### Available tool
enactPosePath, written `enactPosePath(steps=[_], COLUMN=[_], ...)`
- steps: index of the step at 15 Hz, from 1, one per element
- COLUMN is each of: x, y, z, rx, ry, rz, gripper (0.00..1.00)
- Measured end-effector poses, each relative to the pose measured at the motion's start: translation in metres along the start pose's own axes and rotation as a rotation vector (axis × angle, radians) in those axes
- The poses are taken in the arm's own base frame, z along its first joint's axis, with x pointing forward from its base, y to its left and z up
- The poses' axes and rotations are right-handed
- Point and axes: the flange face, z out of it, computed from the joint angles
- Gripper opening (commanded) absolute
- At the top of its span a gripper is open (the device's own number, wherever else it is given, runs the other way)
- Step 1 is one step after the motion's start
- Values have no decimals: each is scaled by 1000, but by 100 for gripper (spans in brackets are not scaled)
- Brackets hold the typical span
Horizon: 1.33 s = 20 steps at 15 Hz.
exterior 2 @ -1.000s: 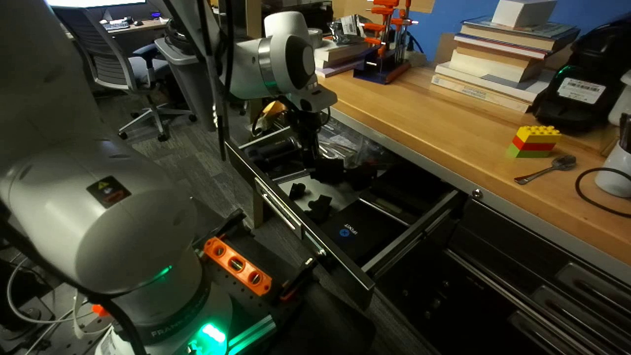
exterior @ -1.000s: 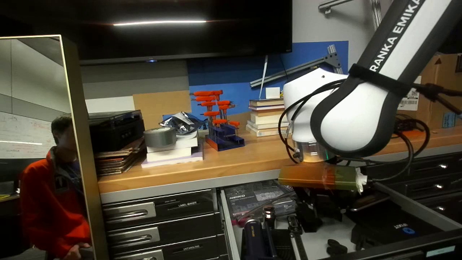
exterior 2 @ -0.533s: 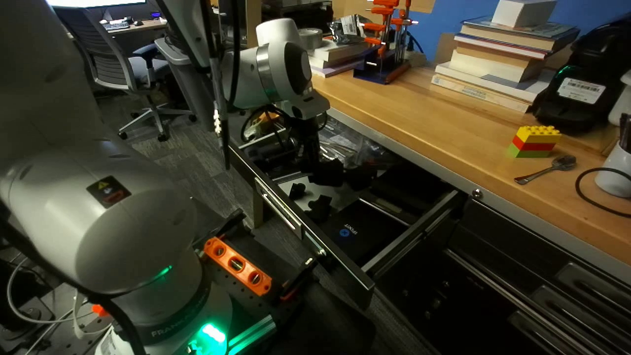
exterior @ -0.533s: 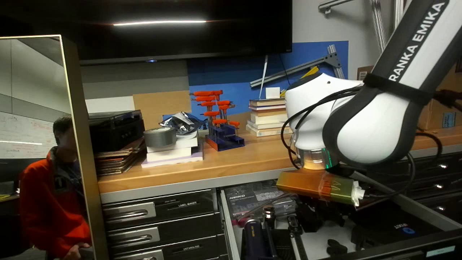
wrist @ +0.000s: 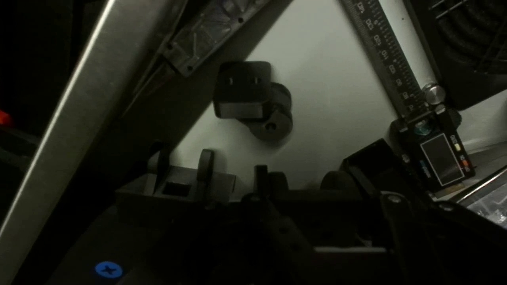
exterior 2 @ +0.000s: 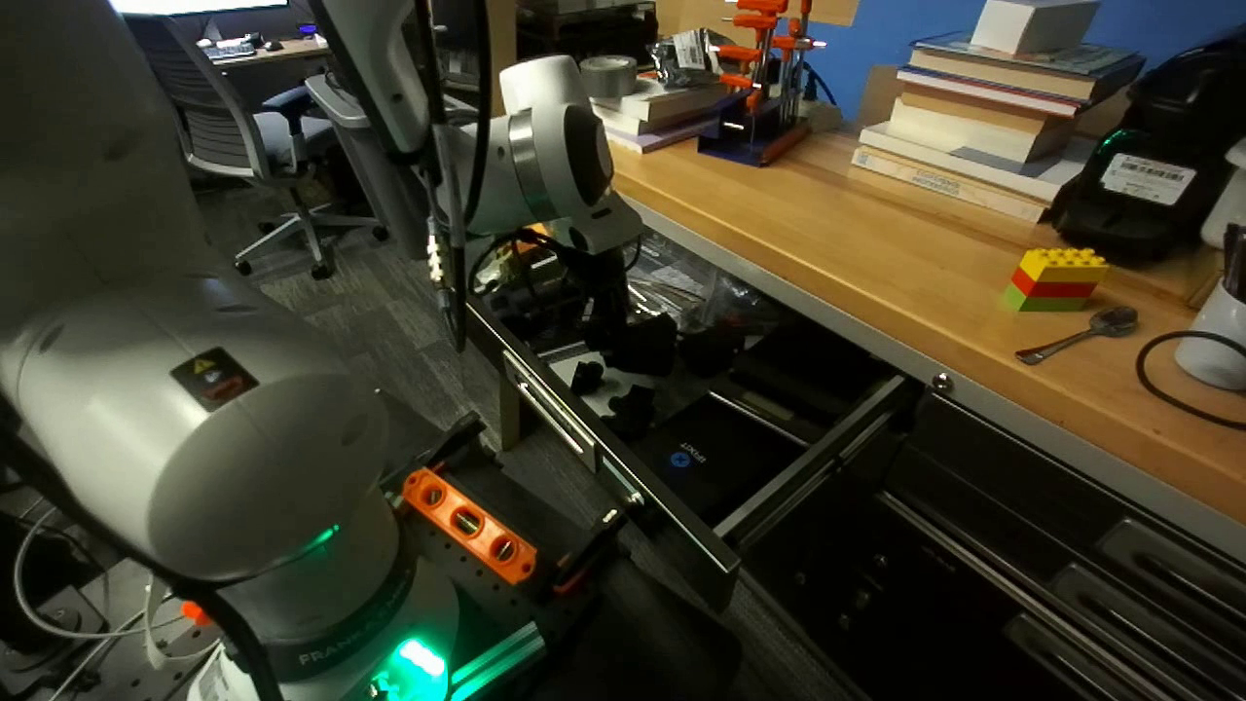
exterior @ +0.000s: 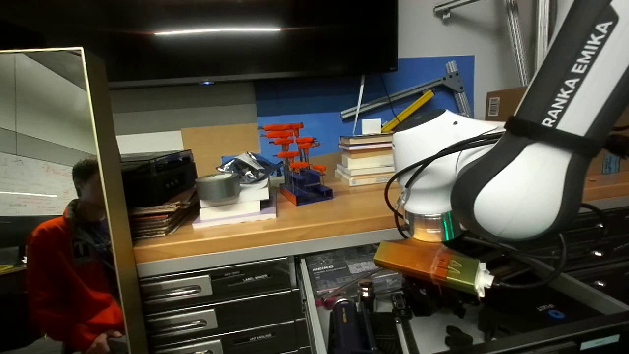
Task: Pick up the black objects from the countertop, put them in the drawer and close the drawer.
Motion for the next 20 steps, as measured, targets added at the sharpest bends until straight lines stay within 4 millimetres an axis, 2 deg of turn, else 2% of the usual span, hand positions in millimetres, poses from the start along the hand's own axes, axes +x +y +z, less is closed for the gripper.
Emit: enactPosePath(steps=[1,2,3,5,7,8,13,17,20], x=[0,0,0,0,-1,-1,7,17,16], y=[0,-1,-1,0,0,0,-9,-23,-29], z=[2,4,6,10,13,14,9,-6,-23], rx=[9,15,20,18,11,8,0,-61,-147], ry=[-3,-5,-8,-9,-13,-15,-35,-37,-23], rz=[2,4,6,13,17,21,92,170,206], gripper=[25,30,75,81,97,100,100,100,100])
